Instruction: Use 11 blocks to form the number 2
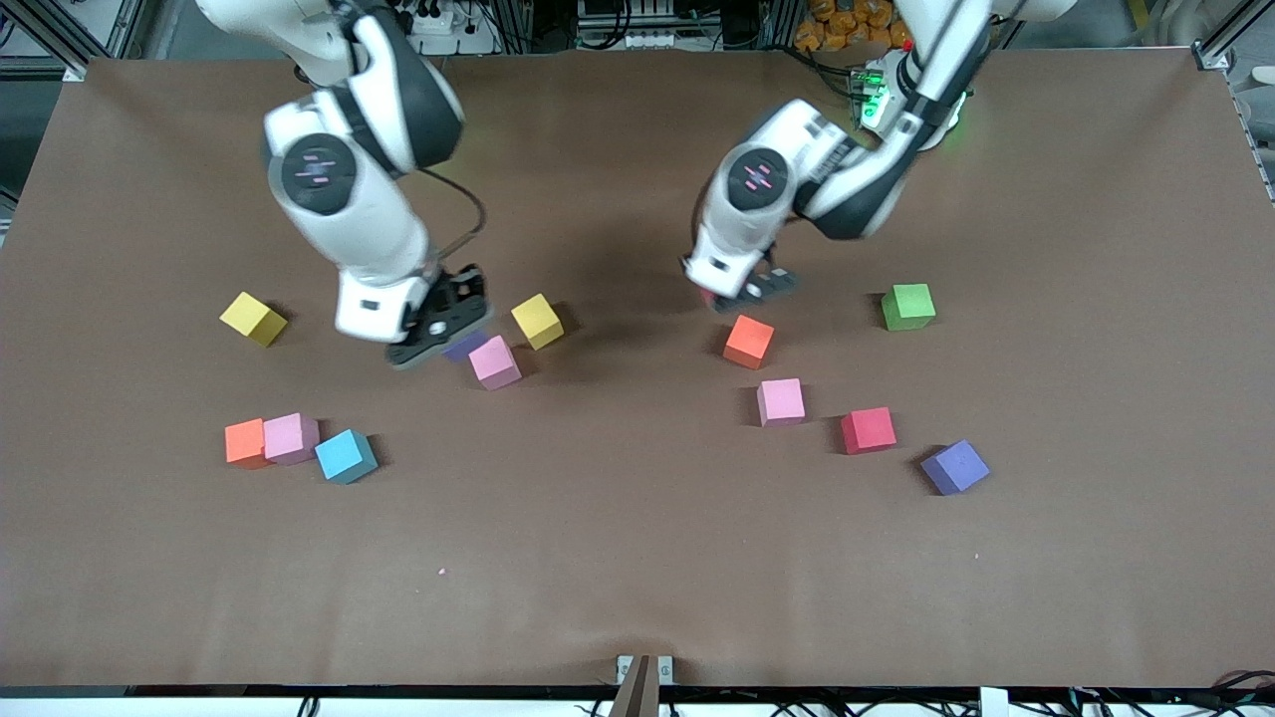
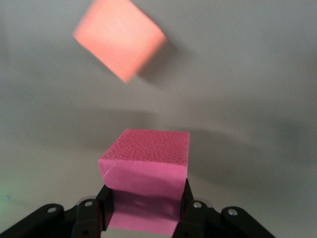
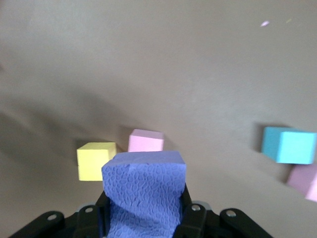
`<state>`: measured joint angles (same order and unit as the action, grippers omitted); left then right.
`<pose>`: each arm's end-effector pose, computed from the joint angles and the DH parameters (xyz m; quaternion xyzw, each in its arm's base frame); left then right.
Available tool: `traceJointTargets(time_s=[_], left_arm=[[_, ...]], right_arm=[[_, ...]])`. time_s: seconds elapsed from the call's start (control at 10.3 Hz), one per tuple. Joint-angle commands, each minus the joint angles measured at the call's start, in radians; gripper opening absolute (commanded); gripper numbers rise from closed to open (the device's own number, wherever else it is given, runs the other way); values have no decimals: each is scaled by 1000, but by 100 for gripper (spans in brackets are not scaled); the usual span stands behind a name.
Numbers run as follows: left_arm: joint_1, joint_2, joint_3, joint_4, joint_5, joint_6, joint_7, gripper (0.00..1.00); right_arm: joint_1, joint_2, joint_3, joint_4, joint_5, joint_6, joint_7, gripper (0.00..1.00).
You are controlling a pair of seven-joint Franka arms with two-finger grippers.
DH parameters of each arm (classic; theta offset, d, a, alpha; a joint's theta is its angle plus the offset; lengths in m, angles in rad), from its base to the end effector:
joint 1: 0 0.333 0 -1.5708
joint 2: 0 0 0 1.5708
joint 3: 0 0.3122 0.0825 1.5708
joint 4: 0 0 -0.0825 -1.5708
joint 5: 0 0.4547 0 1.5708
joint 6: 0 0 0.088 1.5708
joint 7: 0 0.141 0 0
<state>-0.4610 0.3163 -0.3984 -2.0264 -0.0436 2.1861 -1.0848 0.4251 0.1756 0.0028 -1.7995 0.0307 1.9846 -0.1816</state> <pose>0.4044 -0.4794 0.2089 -0.9862 -0.1303 0.1018 0.0112 0.6135 0.2829 0.3829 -0.9556 -0.2942 -0.0030 0.0148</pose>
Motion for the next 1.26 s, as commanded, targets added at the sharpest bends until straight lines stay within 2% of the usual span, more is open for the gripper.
traceJointTargets(time_s=[0.0, 0.19, 0.39, 0.58, 0.87, 1.16], left_arm=[[-128, 73, 7, 84, 14, -16, -47, 0], [-208, 162, 7, 158, 95, -16, -105, 0], [-258, 262, 7, 239, 145, -16, -116, 0], [-313, 325, 15, 296, 185, -16, -130, 0], [-363, 349, 16, 299, 208, -16, -149, 0], [-389, 377, 16, 298, 257, -16, -170, 0]], right_arm=[[-67, 16, 17, 61, 25, -40, -176, 18], [-145, 24, 28, 58, 25, -38, -325, 18], [-225, 16, 64, 52, 25, -49, -487, 18], [-296, 12, 141, 25, 25, -44, -538, 18], [-351, 10, 195, -9, 25, -44, -584, 18], [-356, 10, 198, -23, 25, -46, -642, 18]])
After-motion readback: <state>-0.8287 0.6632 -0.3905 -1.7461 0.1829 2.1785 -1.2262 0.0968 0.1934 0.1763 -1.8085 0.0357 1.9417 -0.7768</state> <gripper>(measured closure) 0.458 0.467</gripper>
